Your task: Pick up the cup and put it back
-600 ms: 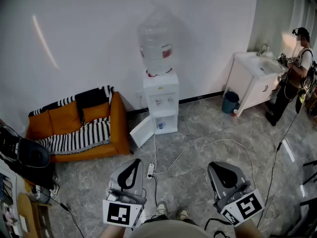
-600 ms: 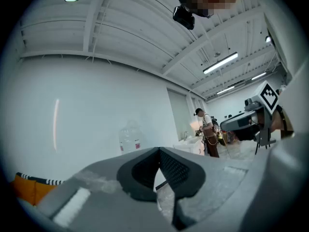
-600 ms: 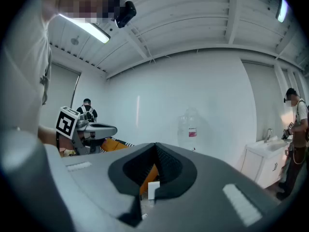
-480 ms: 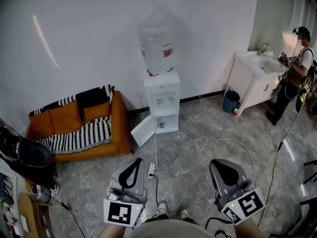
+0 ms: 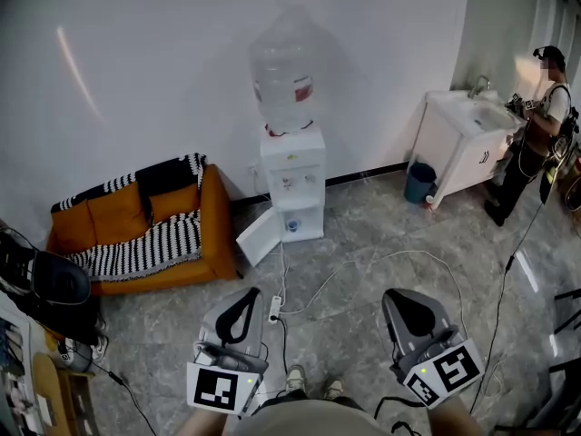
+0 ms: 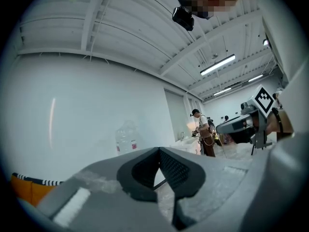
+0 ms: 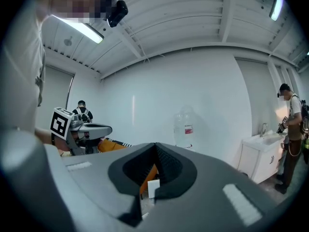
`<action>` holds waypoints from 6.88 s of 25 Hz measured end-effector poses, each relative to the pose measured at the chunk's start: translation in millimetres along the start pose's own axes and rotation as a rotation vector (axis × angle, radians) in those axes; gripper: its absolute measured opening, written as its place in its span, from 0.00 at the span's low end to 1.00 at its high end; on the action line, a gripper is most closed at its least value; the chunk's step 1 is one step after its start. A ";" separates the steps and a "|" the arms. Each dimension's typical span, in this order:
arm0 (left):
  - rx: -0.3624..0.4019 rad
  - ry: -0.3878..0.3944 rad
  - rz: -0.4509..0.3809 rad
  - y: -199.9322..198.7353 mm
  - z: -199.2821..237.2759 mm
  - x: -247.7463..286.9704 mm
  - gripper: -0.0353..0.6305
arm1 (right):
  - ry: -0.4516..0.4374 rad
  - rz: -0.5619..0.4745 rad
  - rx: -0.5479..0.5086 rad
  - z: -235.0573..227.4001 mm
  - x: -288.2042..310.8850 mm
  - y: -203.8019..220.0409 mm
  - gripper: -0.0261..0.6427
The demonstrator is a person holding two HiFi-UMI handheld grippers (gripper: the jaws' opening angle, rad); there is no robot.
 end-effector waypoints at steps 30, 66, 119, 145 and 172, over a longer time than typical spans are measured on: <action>0.015 -0.041 -0.006 8.8 -62.1 39.2 0.32 | -0.064 0.044 0.061 -60.3 -23.2 48.1 0.04; -0.017 -0.044 0.103 81.2 159.2 361.3 0.34 | -0.091 0.167 0.023 -241.8 363.9 26.7 0.04; -0.048 -0.357 0.216 385.1 138.4 512.5 0.38 | -0.490 0.217 -0.019 -386.5 563.0 306.4 0.04; 0.041 -0.170 0.167 749.1 124.8 584.7 0.38 | -0.506 0.071 -0.078 -387.2 623.7 649.2 0.04; -0.063 -0.140 0.231 963.2 125.2 704.7 0.45 | -0.498 0.065 -0.042 -438.1 649.4 757.9 0.04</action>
Point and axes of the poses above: the fingertips, and each gripper's own axes: x forward along the fingers, z to its left, y out of its underside, the point moved 2 cm from there along -x, backward along the fingers, and after that the axes turned 6 degrees about -y, right-handed, at the moved point
